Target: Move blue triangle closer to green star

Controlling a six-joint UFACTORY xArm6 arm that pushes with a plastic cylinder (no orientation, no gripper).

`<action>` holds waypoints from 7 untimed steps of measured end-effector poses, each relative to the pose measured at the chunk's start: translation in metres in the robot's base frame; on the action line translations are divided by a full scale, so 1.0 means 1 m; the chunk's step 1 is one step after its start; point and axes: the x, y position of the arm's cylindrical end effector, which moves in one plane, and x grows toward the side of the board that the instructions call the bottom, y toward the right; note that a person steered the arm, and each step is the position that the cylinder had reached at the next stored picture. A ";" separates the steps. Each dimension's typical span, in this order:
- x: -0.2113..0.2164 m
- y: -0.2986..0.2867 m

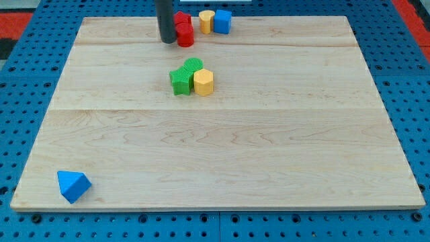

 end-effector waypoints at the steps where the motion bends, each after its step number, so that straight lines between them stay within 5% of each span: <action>1: -0.008 0.024; 3: 0.023 -0.008; 7: 0.286 -0.043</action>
